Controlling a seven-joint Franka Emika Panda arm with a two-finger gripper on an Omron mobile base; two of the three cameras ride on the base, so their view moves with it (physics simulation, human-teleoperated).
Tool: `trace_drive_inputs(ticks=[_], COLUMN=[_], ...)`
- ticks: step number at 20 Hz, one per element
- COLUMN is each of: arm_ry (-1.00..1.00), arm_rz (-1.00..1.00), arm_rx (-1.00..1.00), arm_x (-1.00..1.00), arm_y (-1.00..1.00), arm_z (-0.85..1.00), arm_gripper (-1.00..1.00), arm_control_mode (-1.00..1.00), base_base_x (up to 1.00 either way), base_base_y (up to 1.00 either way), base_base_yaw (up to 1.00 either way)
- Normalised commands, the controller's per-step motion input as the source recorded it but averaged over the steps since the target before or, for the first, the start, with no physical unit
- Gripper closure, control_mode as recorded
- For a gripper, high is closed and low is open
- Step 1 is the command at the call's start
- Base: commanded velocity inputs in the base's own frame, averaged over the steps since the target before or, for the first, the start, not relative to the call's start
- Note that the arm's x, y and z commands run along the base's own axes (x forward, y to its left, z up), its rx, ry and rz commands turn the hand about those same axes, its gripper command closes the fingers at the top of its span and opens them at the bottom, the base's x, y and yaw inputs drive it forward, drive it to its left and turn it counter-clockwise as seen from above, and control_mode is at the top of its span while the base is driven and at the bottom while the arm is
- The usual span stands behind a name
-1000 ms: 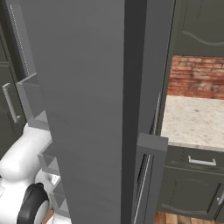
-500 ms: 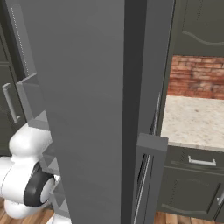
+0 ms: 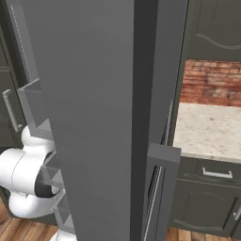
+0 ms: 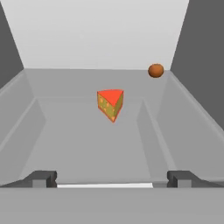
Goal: Pick the cheese from the fridge and the cheese grater from the cabinet and place them next to the salad bowl.
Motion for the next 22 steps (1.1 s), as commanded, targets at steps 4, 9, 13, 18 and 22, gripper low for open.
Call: trace_drive_inputs(ticks=[4, 9, 13, 18, 22], arm_ry=[0.07, 0.05, 0.01, 0.0, 0.0], arm_rz=[0.0, 0.0, 0.0, 0.0, 0.0], arm_rx=[0.0, 0.0, 0.0, 0.0, 0.0], arm_x=[0.39, 0.29, 0.29, 0.25, 0.28], arm_y=[-0.03, 0.0, 0.0, 0.0, 0.0], arm_z=[-0.04, -0.06, -0.16, -0.34, -0.26], arm_gripper=[-1.0, -1.0, -1.0, -1.0, -1.0], arm_control_mode=[-1.0, -1.0, -1.0, -1.0, -1.0], base_base_x=[0.0, 0.0, 0.0, 0.0, 0.0], base_base_y=[0.0, 0.0, 0.0, 0.0, 0.0], base_base_yaw=[0.0, 0.0, 0.0, 0.0, 0.0])
